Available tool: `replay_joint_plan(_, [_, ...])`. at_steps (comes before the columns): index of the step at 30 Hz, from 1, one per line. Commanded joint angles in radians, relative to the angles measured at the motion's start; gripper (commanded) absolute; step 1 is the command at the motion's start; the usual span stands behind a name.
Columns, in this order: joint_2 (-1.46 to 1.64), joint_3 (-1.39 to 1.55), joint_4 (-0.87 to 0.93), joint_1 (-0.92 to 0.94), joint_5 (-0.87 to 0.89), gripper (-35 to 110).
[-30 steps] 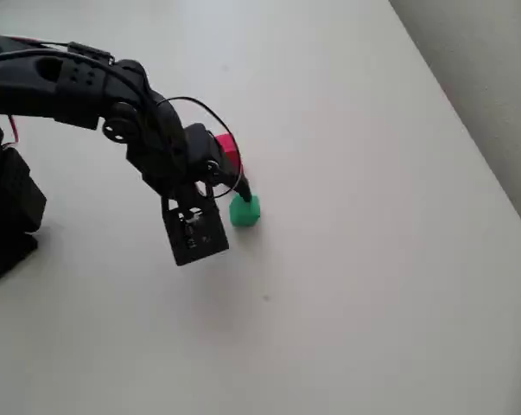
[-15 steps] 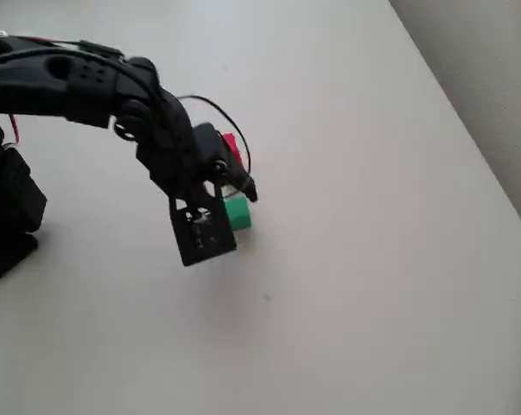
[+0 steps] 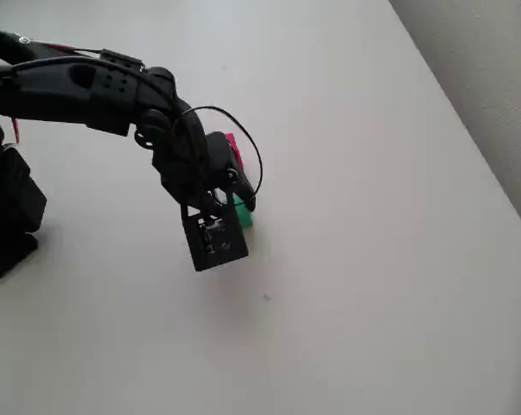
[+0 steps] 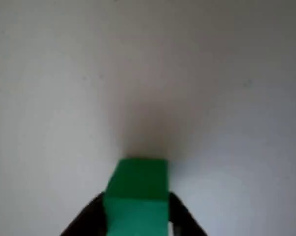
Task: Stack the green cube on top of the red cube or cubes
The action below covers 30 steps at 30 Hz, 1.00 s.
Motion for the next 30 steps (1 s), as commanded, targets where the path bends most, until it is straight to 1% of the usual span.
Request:
replay_joint_plan(1, [0.025,-0.060,0.020,0.011,-0.012,-2])
replay_joint_plan(9, [0.126,-0.060,0.100,-0.012,0.000,-2])
replay_joint_plan(19, [0.204,-0.170,0.270,-0.086,0.014,-2])
replay_joint_plan(30, [0.216,-0.253,0.345,-0.132,0.028,-2])
